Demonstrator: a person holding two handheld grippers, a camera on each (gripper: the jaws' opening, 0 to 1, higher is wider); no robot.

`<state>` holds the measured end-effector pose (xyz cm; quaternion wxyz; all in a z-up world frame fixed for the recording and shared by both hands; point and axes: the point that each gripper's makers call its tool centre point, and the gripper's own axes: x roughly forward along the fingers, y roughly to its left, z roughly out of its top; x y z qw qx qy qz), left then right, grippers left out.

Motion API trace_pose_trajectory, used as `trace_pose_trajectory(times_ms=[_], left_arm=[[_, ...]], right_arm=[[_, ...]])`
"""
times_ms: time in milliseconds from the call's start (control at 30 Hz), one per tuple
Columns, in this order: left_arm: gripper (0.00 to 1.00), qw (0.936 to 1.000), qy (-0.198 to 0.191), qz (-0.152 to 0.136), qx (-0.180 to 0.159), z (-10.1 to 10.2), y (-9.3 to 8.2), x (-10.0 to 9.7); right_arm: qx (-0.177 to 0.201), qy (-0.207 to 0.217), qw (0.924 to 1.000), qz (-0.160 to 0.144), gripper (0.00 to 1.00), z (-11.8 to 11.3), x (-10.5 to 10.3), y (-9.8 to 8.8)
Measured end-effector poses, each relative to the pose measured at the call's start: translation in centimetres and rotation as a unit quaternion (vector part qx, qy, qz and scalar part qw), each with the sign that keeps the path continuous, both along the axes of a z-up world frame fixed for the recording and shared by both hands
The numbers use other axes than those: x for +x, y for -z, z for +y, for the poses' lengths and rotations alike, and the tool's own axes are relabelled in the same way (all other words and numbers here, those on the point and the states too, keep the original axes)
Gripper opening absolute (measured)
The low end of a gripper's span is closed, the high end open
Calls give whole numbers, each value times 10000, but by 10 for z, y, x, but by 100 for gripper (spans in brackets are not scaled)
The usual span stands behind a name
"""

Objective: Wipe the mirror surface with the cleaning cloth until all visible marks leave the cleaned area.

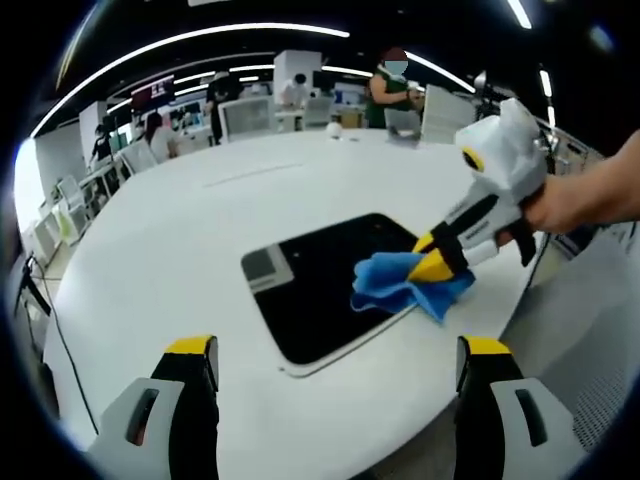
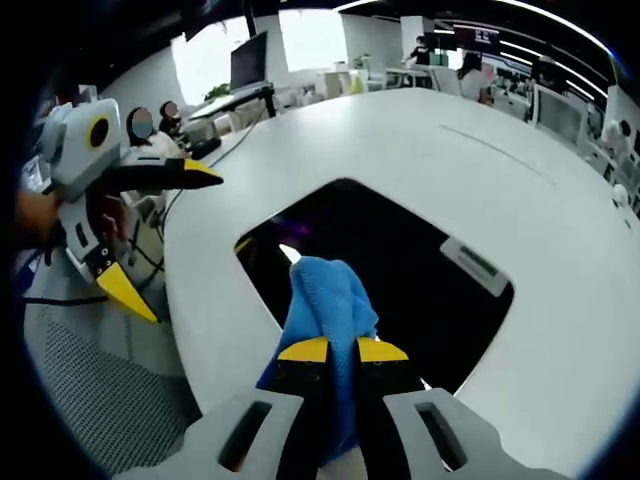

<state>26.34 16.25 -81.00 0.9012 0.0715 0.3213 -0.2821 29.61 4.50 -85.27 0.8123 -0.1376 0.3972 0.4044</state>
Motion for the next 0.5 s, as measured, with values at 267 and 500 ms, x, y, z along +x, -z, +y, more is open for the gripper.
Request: trace_pose_trajectory(times_ms=[267, 500], left_arm=[[99, 10000, -13, 13, 17, 1, 1, 0], [99, 10000, -24, 20, 7, 0, 1, 0]], right_arm=[[42, -22, 10000, 28, 3, 0, -7, 0], [65, -31, 10000, 30, 3, 0, -12, -1]])
